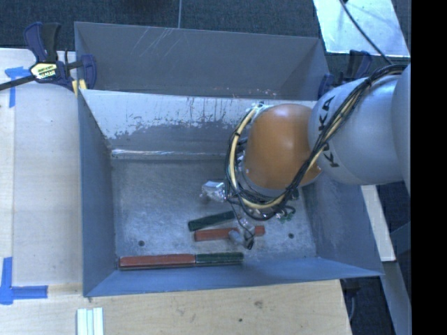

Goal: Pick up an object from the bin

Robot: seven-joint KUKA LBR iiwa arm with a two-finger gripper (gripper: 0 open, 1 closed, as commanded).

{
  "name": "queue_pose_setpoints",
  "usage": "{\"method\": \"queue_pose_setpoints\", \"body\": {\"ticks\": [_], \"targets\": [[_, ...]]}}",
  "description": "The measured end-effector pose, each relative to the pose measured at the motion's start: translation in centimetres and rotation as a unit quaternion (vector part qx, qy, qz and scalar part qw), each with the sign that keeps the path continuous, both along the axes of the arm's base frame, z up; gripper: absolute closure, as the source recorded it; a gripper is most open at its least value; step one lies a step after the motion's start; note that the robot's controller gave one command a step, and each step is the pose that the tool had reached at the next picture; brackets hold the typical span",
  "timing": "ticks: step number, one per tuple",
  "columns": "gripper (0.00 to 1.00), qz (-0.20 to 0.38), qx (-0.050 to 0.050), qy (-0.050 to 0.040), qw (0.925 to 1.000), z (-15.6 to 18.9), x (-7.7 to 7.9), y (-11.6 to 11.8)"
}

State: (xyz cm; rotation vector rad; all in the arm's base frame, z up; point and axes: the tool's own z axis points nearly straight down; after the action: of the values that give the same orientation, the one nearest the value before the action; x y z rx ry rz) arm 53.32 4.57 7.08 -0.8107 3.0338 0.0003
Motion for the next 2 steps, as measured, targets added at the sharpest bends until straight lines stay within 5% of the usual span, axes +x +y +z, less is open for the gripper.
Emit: {"method": "queue_pose_setpoints", "body": {"ticks": [1,2], "targets": [[1.0,-0.001,-0.001,-0.0007,1.0,0.2,0.1,-0.1],[1.0,0.124,0.0,-0.0038,0.9922,8.2,0.4,2.2]]}}
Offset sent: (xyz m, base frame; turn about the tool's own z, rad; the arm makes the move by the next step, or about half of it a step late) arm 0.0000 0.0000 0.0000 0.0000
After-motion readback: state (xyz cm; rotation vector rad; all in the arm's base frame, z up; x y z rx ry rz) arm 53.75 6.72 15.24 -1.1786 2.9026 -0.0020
